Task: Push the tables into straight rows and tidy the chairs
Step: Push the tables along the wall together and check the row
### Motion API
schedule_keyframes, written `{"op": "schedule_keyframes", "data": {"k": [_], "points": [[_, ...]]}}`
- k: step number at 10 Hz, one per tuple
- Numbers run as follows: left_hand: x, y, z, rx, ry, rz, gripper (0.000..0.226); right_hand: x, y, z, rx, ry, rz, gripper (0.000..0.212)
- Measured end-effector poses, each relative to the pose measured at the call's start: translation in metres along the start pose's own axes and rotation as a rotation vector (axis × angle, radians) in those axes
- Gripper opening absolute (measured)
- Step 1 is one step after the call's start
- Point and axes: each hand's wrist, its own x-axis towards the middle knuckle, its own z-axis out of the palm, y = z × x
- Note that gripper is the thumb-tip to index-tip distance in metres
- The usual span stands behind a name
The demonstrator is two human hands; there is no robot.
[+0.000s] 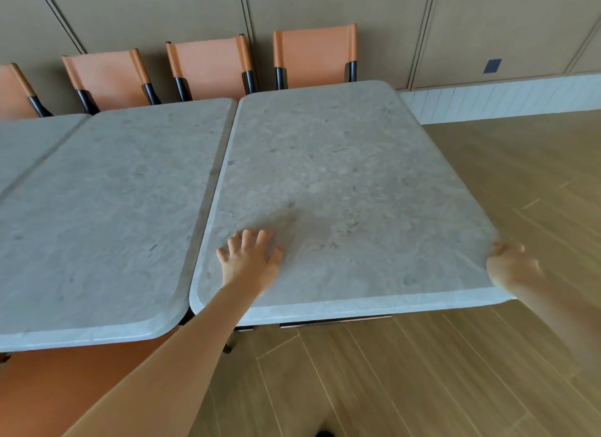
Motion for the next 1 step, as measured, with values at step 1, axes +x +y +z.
{"op": "schedule_keyframes", "data": {"k": [1], "points": [[-0.0007,0.0196,-0.0174,0.000,-0.120,-0.063,0.057,0.0038,-0.0037,-0.0395,-0.095,-0.018,0.007,0.065]]}}
